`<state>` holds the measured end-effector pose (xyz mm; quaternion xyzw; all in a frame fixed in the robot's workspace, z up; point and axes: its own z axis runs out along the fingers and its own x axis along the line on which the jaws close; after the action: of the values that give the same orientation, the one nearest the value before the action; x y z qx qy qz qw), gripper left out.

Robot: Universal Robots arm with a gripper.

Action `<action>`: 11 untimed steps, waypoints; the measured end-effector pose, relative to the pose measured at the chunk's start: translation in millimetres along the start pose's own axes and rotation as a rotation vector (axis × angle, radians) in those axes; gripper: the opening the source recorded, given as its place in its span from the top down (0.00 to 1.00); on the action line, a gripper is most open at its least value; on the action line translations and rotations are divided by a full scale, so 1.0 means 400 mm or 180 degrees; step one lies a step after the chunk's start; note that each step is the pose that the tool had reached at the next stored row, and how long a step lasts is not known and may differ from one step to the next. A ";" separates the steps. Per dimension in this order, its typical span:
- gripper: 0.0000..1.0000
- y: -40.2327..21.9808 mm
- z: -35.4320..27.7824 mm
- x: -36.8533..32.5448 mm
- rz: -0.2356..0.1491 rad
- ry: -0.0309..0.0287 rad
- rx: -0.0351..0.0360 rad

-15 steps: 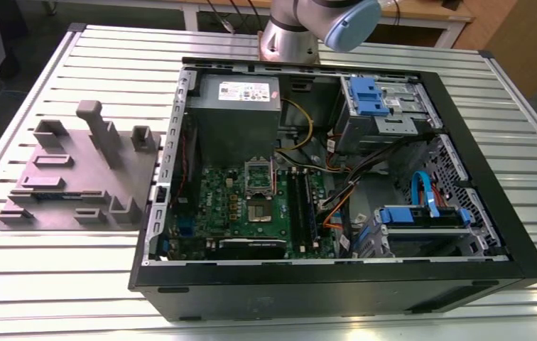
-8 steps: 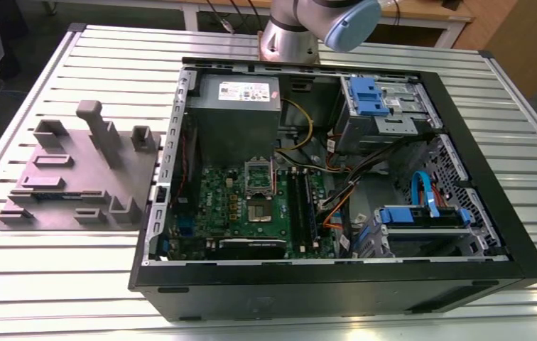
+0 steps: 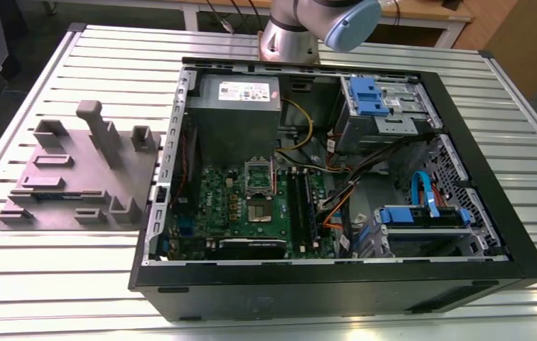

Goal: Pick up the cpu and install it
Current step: 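Pick up the cpu and move it towards the insertion slot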

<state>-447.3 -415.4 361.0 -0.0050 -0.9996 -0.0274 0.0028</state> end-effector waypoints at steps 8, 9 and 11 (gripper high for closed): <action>0.53 0.000 -0.002 -0.001 0.0000 0.0000 0.0000; 0.53 0.000 -0.003 -0.001 0.0000 0.0000 0.0000; 0.53 0.000 -0.004 -0.001 0.0000 0.0000 0.0000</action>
<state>-447.0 -415.5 362.6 -0.0050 -0.9996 -0.0274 0.0029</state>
